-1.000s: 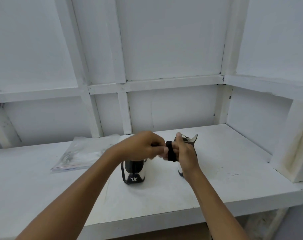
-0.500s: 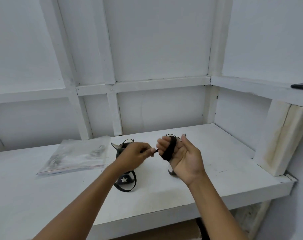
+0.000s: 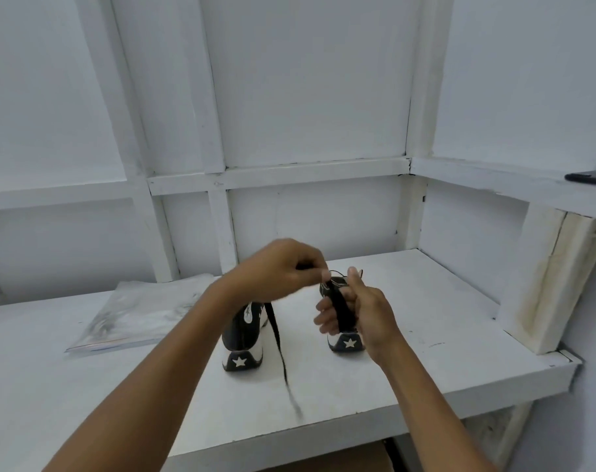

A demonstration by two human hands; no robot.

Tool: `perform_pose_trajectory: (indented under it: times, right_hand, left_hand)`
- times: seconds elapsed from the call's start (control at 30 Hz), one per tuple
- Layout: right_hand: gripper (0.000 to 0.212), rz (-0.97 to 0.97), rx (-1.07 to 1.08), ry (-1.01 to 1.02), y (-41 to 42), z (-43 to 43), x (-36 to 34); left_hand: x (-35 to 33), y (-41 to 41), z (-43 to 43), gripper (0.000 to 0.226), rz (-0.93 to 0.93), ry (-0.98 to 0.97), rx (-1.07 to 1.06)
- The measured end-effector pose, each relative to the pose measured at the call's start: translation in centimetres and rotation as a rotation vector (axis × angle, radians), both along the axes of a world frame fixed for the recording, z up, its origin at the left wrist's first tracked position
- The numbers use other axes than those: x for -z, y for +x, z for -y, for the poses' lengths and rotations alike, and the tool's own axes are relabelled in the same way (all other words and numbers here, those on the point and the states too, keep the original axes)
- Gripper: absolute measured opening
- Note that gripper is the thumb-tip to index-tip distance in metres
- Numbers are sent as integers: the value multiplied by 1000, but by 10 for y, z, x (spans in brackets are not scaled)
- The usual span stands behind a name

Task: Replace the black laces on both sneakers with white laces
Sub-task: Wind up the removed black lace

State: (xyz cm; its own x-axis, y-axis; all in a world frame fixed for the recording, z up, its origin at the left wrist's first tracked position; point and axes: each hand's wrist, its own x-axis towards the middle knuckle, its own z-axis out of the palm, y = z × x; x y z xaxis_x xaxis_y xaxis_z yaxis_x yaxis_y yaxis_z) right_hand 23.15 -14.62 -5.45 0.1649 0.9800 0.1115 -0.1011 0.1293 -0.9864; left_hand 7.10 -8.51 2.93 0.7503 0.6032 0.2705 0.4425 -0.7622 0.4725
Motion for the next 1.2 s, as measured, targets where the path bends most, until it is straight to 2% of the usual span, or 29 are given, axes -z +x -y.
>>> perform_pose_trajectory:
  times: [0.07,0.17,0.33,0.43,0.5,0.57,0.67,0.73,0.8,1.03,1.2]
  right_hand:
    - [73,-56,-58,-19,2,3,-6]
    - [67,-296,-121,-9,6,3,-13]
    - [64,-687,-203,127,10,0,-17]
    - [58,-772,-203,200,10,-8,-14]
    - [58,-704,-147,212,9,-14,-12]
    - [57,-557,-68,194,9,-18,-8]
    - [49,-295,14,120,3,-14,-3]
    - [53,-95,38,61,-3,-8,-2]
    - [60,10,11,45,-9,-2,-2]
    - [46,0,-121,74,-18,11,-5]
    - [43,-203,-188,61,-15,18,-10]
  left_hand:
    - [-6,-1,-11,15,121,-7,-43]
    - [5,3,-26,17,219,23,-131]
    - [54,18,-33,29,137,5,-195]
    - [74,25,-22,29,-27,-43,-176]
    - [80,26,-13,28,-149,-77,-103]
    - [74,23,-4,27,-224,-97,-10]
    - [48,15,2,21,-232,-82,61]
    - [31,6,2,16,-214,-67,46]
    - [15,-2,0,15,-181,-41,30]
    - [-2,-14,-13,12,62,-71,-26]
    - [31,-5,-14,30,353,-201,-120]
